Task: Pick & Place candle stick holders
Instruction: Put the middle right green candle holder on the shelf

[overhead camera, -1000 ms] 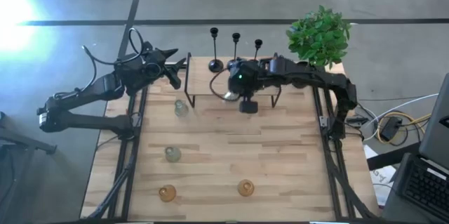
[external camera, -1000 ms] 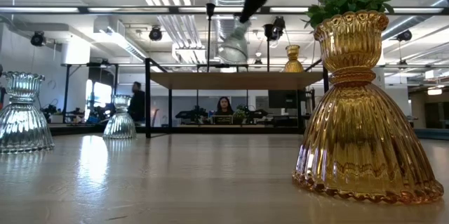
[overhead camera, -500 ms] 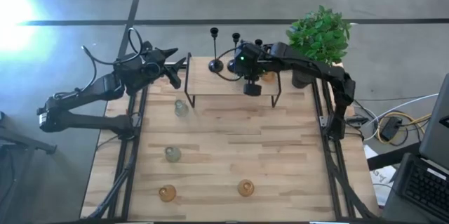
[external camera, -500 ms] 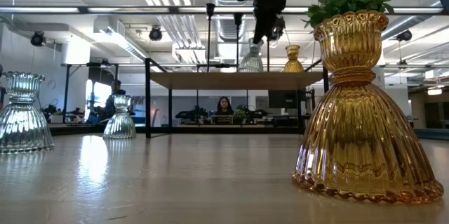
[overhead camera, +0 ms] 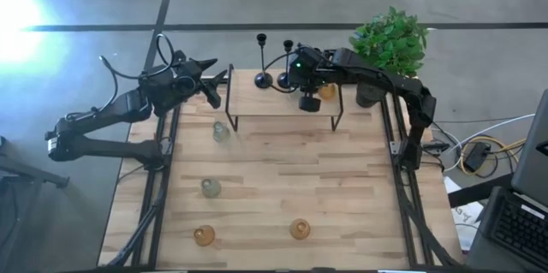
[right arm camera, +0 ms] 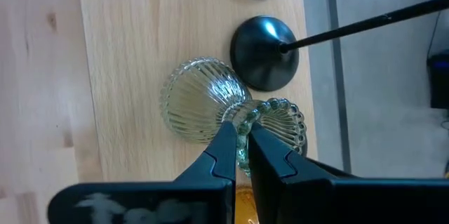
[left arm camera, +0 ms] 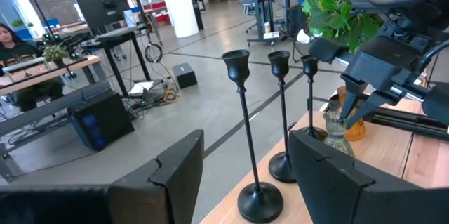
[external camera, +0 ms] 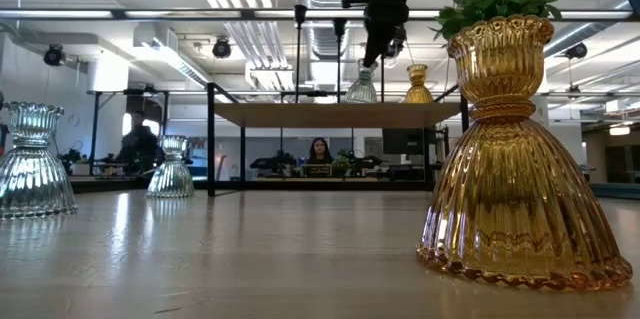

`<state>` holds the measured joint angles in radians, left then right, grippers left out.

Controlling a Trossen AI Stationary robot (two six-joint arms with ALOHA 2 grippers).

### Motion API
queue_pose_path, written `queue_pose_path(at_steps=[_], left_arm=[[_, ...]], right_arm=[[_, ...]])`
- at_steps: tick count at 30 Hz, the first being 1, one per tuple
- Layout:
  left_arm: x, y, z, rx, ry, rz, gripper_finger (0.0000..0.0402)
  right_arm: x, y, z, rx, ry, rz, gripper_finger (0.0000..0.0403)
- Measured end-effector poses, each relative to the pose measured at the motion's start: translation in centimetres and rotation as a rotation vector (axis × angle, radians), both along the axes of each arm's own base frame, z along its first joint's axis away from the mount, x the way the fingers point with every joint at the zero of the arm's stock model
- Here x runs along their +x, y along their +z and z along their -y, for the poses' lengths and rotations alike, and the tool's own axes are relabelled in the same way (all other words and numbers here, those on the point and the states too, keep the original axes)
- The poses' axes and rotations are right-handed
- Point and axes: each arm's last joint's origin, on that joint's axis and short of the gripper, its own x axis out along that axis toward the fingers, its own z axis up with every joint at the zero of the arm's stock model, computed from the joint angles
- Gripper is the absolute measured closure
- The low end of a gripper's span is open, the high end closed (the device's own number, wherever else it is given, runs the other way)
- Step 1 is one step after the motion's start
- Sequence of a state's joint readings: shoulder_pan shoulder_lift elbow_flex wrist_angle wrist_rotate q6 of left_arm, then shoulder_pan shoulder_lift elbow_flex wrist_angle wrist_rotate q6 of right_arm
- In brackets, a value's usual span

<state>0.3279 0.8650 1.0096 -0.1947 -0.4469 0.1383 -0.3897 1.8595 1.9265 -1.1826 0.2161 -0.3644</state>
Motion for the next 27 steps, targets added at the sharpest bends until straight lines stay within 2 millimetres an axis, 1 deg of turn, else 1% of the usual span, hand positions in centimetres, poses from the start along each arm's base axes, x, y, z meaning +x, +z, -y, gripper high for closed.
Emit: queue_pose_path(at_steps=[9, 27], left_arm=[[0.0, 0.0, 0.0, 0.0, 0.0, 0.0, 0.0189], [0.0, 0.0, 0.0, 0.0, 0.0, 0.0, 0.0188]], right_arm=[[-0.04, 0.0, -0.04, 0.0, 0.033, -0.017, 0.0394], [-0.02, -0.13, -0.05, 0.01, 0.028, -0.019, 0.039]])
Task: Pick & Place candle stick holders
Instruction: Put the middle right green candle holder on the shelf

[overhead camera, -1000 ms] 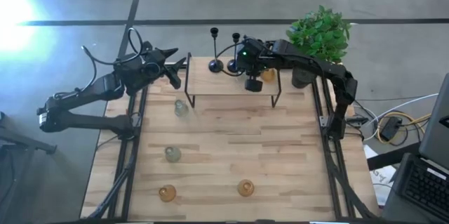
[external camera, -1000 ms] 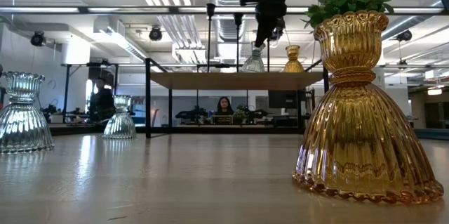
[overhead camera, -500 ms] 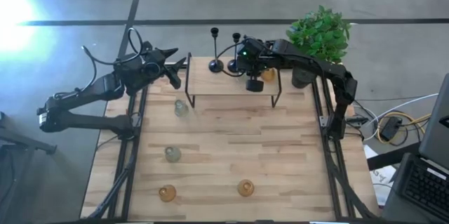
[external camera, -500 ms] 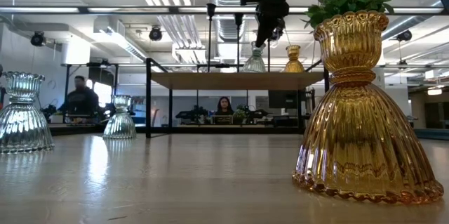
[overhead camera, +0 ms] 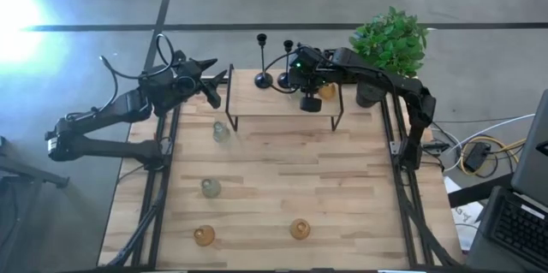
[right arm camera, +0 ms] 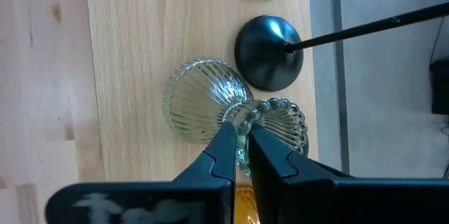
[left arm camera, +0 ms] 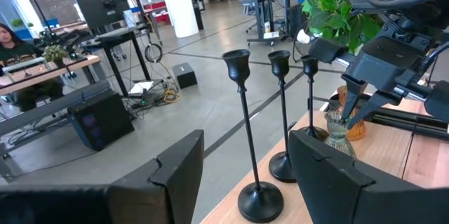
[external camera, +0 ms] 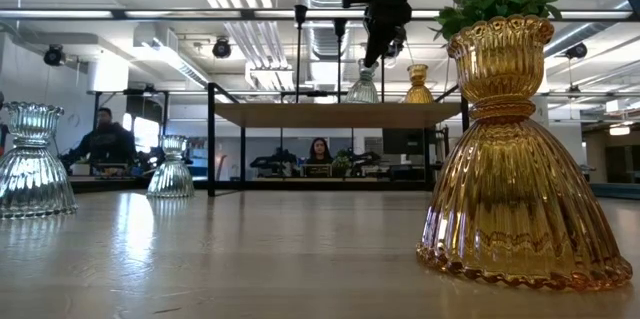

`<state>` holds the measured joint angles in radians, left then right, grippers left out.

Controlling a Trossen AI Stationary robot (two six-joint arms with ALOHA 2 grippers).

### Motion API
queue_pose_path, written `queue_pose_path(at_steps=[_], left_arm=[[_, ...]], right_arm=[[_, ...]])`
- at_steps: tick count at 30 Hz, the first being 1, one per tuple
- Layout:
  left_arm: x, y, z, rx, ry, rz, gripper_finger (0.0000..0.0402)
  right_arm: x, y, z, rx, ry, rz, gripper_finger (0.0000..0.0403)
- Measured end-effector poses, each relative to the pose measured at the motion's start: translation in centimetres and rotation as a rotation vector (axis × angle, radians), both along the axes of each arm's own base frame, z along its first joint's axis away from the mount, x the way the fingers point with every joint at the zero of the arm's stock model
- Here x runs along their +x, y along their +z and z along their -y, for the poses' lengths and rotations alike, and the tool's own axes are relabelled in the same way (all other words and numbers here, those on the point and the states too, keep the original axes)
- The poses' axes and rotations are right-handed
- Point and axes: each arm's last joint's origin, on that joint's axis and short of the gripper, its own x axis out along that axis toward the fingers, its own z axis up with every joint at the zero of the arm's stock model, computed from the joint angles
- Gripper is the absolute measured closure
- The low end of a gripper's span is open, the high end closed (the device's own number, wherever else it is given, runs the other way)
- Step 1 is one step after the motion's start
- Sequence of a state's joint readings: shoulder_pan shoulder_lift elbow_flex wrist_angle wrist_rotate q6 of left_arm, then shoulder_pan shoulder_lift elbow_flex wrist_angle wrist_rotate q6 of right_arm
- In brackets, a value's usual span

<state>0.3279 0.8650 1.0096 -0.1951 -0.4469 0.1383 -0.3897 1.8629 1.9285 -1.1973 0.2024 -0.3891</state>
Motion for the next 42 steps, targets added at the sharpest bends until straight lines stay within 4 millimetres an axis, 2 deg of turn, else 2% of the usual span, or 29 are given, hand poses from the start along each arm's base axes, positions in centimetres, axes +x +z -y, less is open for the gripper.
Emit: queue_pose_path(at_steps=[3, 15, 42], left_arm=[[0.0, 0.0, 0.0, 0.0, 0.0, 0.0, 0.0188], [0.0, 0.0, 0.0, 0.0, 0.0, 0.0, 0.0188], [0.0, 0.0, 0.0, 0.0, 0.0, 0.0, 0.0189]], right_arm=[[0.0, 0.0, 0.0, 0.002, -0.002, 0.002, 0.0385], [0.0, -0.3, 0.0, 0.017, -0.002, -0.006, 0.0323], [0.3, -0.2, 1.1, -0.033, -0.005, 0.053, 0.0316]])
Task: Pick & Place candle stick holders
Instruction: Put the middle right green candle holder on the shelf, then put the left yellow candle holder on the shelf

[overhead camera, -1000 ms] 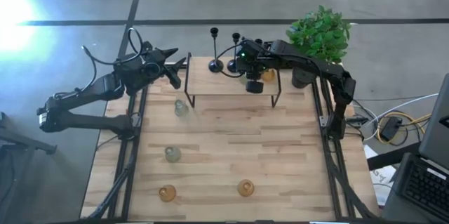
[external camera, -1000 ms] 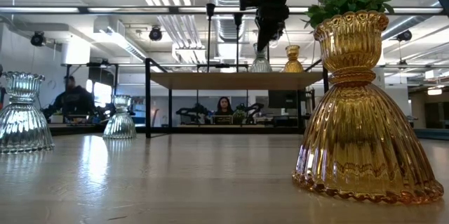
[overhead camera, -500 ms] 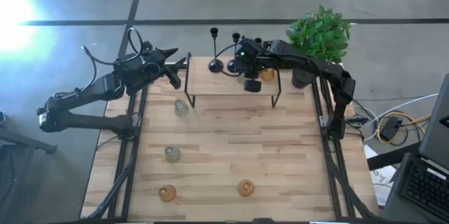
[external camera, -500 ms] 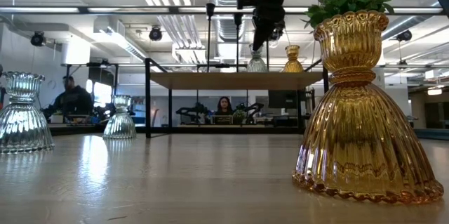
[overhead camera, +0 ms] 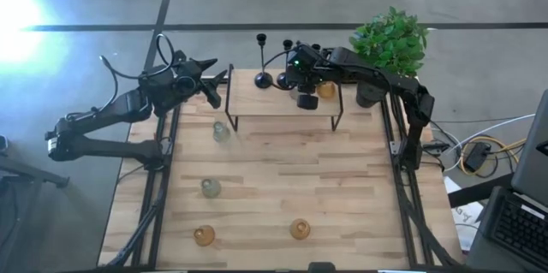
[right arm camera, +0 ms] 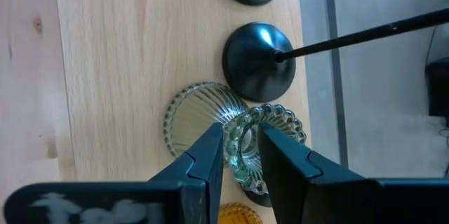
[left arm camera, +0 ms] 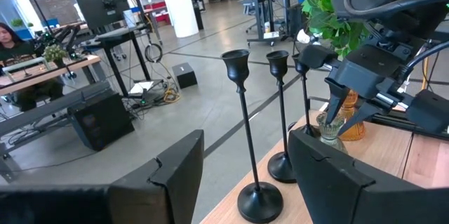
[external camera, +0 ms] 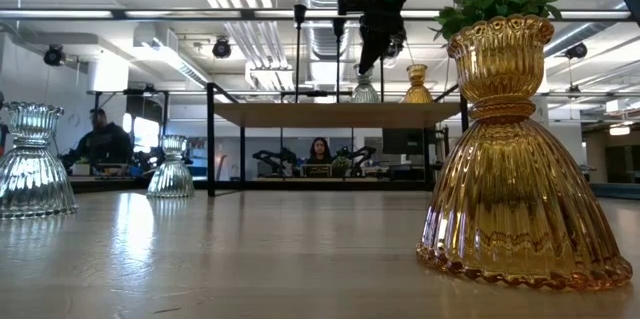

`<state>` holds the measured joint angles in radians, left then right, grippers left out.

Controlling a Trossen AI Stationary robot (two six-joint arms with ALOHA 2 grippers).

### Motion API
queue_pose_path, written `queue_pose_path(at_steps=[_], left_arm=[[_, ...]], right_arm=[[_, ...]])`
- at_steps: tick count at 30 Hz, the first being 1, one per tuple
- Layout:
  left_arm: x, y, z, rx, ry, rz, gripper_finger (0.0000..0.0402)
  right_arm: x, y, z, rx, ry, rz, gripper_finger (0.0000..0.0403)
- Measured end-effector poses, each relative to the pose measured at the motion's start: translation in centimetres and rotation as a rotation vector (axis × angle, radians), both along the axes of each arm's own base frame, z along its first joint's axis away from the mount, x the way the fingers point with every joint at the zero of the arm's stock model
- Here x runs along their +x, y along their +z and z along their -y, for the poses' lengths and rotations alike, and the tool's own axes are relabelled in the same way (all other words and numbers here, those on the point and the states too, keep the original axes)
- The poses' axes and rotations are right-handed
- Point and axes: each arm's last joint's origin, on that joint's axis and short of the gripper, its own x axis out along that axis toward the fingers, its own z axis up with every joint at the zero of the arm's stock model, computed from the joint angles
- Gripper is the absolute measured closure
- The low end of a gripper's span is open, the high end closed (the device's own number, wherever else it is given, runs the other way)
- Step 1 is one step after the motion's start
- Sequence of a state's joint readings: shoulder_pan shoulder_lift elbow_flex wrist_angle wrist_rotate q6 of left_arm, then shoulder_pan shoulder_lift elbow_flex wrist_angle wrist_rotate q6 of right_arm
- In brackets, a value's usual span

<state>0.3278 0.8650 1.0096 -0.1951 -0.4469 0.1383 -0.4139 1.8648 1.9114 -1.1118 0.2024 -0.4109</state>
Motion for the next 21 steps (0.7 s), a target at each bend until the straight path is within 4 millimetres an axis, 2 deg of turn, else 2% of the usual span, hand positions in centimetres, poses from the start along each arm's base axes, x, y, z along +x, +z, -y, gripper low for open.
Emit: queue_pose_path(at_steps=[21], left_arm=[[0.0, 0.0, 0.0, 0.0, 0.0, 0.0, 0.0189]], right_arm=[[-0.1, 1.1, -0.1, -0.012, -0.003, 0.03, 0.0316]])
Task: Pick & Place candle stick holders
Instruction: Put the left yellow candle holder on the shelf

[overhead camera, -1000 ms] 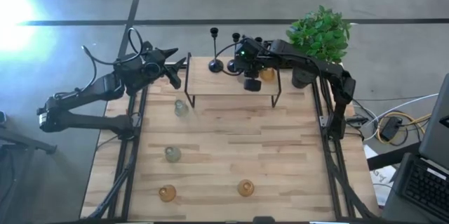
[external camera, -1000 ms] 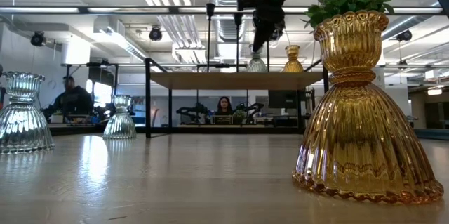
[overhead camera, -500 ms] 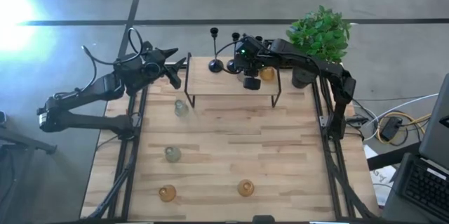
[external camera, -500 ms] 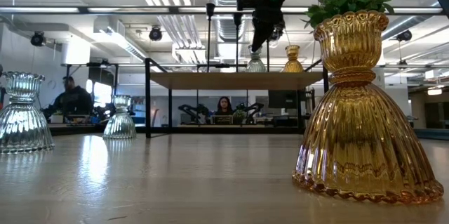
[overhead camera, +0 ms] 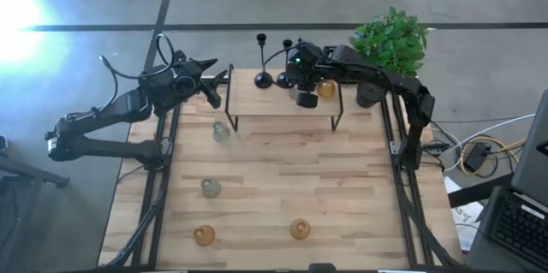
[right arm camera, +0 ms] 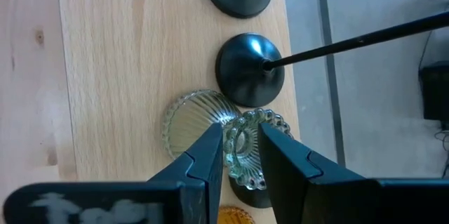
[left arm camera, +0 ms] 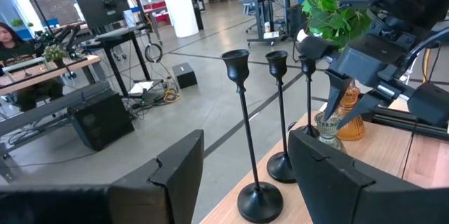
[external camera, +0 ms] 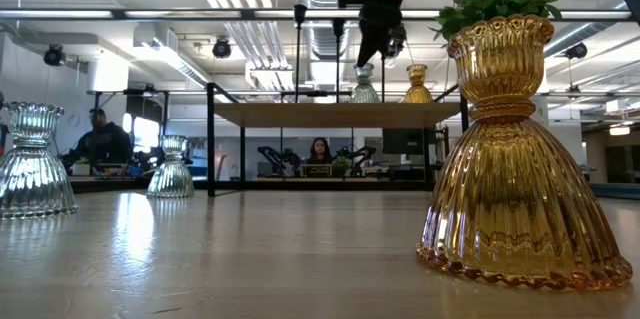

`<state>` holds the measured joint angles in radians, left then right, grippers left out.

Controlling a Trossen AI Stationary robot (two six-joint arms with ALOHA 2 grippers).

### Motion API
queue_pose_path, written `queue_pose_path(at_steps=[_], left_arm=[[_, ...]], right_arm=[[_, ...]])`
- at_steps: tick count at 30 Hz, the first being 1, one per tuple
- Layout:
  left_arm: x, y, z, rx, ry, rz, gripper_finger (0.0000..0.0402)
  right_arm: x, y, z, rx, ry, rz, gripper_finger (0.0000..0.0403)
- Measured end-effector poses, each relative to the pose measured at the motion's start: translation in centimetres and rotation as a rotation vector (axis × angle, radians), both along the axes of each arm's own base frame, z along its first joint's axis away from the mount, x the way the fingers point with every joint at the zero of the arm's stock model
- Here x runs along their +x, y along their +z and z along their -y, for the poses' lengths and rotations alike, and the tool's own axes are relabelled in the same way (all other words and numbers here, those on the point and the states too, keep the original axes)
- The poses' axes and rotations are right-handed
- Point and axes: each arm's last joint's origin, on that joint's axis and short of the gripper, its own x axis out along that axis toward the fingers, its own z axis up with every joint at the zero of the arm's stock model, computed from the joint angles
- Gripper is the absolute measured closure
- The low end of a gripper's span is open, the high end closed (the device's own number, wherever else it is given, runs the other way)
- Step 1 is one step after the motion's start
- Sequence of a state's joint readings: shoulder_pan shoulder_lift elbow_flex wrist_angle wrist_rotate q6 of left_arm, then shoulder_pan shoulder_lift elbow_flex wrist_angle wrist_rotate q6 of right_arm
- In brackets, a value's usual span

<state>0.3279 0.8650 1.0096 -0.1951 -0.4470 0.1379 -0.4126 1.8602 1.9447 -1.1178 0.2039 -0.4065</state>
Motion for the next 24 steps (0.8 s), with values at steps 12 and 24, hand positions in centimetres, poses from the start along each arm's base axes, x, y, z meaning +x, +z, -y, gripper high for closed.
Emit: queue_pose_path(at_steps=[12, 24], left_arm=[[0.0, 0.0, 0.0, -0.002, 0.0, 0.002, 0.0188], [0.0, 0.0, 0.0, -0.003, 0.0, 0.002, 0.0188]], right_arm=[[-0.1, 1.2, -0.5, 0.001, 0.003, 0.017, 0.0316], [-0.9, 5.6, -3.5, 0.022, 0.002, 0.084, 0.0318]])
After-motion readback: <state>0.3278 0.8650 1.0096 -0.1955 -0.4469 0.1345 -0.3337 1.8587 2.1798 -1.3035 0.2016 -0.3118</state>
